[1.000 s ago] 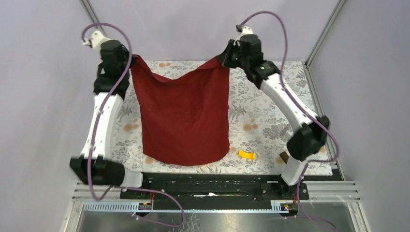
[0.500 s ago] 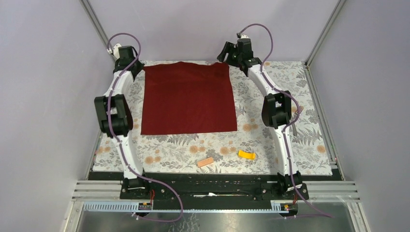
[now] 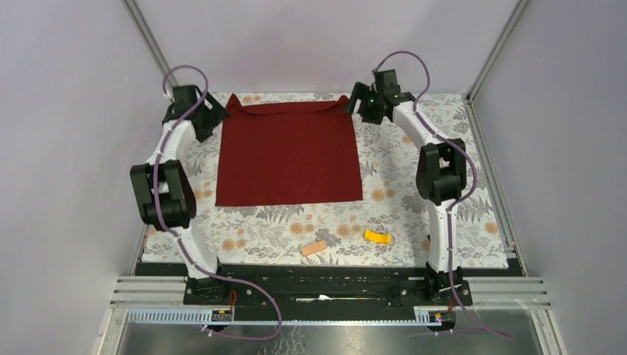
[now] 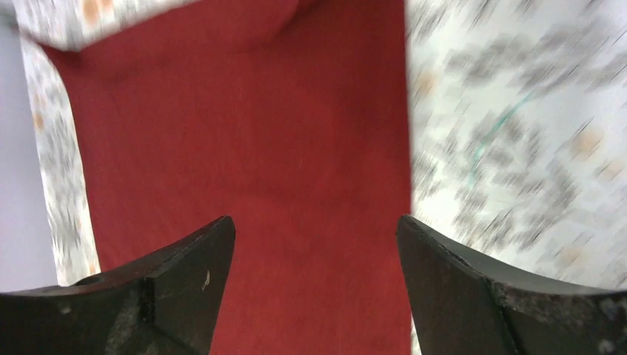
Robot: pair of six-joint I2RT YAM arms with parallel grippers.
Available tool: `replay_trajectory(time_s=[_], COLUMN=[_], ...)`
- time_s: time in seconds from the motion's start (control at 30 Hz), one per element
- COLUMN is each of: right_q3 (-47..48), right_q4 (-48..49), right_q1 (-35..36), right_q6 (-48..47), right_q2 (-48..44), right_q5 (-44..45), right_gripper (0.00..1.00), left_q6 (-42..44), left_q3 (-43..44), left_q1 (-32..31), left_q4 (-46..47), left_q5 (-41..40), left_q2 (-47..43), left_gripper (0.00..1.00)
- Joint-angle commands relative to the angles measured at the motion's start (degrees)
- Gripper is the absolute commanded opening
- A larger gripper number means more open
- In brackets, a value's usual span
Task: Fold the napkin into a case and place the utensils inside
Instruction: Flatten out the crumpled napkin at the center of the board.
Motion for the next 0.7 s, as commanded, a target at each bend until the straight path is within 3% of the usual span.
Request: replay_trajectory(time_s=[0.0,0.2,0.33,0.53,0.67], right_q3=[-12.37,-27.92,-35.08,-48.69,-60.47], right_q4=[-2.13,2.77,4.16,8.1,11.08], right_q1=[7.2,11.06,12.25,13.06,14.23], right_q6=[-2.87,-1.54,-2.83,-1.24,2.22], right_q2=[-10.15,-14.27,-16.64,-23.77,-31.29], right_q5=[-6.61,-6.96,-5.42,-4.19,-4.21], right_gripper=[0.86,0.84,0.83,0.83,0.83], left_q6=[-3.32,-3.93,-6.31,-11.64,-12.8], left_q3=[-18.74,-30.77,-37.69,-48.37,-56.67], left_q1=[-0.38,-1.69,-1.72,0.76,3.28], left_q4=[7.02,8.95,8.74,0.54,-3.27], left_q5=[13.57,15.46,12.04,7.1,6.91], left_q2=[-6.97,-8.9,-12.88,-19.0,-28.42], left_gripper=[0.91,0.92,0.98,0.98,0.99])
